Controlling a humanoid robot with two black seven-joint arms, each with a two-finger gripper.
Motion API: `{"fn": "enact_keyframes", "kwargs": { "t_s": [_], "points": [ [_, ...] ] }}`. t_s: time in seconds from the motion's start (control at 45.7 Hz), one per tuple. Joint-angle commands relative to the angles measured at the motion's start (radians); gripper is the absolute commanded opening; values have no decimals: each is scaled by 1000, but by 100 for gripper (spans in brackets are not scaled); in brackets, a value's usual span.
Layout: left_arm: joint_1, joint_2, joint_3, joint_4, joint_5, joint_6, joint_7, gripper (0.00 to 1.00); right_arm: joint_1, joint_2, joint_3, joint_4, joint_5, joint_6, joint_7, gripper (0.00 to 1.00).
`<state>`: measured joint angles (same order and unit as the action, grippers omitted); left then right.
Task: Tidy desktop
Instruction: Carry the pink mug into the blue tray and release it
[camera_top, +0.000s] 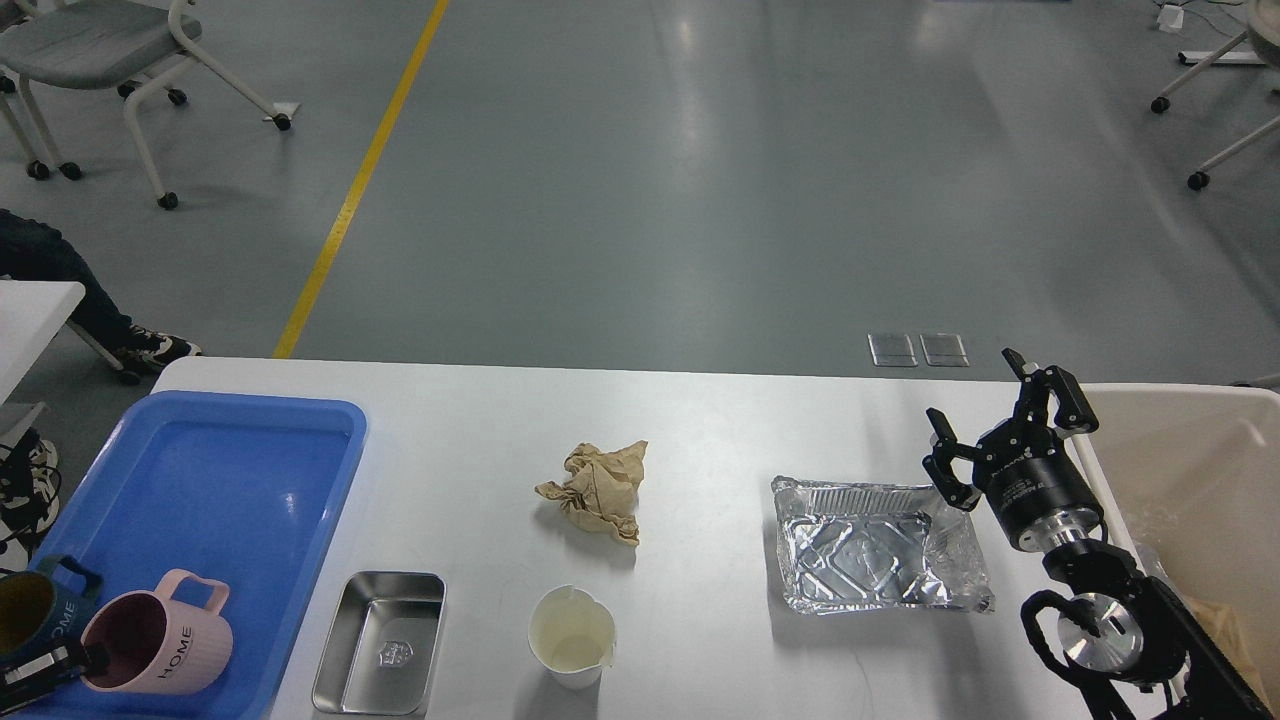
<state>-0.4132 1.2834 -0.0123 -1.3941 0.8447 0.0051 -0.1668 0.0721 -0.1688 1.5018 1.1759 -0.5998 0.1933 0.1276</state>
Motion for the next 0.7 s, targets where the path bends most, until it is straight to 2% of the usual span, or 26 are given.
{"fn": "enact_keyframes", "kwargs": {
  "t_s": [0.0, 0.131, 0.306, 0.438, 0.678],
  "points": [
    [-1, -24, -1, 17, -1, 0, 15, 9, 0, -1, 0, 1, 0, 0, 0, 100],
    [-3, -29, -1, 20, 1, -2, 18, 13, 0, -3, 0, -1, 0, 0, 0, 100],
    [-16, -29, -14, 17, 1, -8, 10, 57, 0, -1, 0, -1, 0, 0, 0, 100],
    [-16, -29, -41, 6, -1, -13, 4, 79, 2, 0, 0, -1, 0, 0, 0, 100],
    [-13, 20, -47, -81, -1, -14, 4, 82, 0, -8, 0, -1, 0, 0, 0, 100]
  ]
}}
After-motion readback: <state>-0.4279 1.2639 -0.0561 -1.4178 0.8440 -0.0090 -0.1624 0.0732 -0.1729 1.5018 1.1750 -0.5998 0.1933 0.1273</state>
